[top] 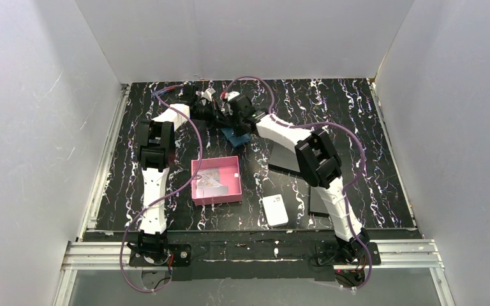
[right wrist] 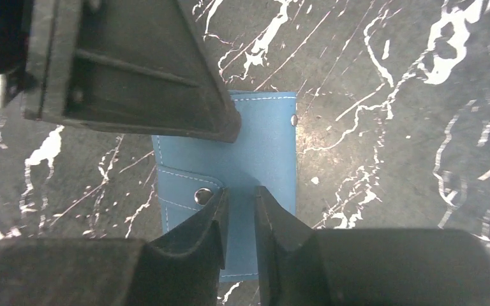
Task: Put the credit cards into the card holder
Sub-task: Close the card holder at the center of the board.
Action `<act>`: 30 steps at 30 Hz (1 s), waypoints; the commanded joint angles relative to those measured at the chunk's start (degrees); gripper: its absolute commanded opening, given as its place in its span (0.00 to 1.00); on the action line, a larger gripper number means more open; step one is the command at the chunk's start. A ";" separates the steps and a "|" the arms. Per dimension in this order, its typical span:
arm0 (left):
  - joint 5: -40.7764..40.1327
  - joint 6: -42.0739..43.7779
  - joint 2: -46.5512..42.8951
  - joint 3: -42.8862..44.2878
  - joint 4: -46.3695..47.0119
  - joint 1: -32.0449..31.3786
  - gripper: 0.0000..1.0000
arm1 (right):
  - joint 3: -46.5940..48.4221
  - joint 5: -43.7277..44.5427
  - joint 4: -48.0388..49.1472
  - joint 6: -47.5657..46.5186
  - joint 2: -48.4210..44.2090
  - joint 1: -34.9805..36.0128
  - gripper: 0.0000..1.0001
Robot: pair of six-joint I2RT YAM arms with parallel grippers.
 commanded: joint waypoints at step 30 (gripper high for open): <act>0.92 -2.29 -10.68 21.05 -18.16 0.45 0.46 | -21.62 -33.23 -3.03 7.62 -33.89 -19.43 0.97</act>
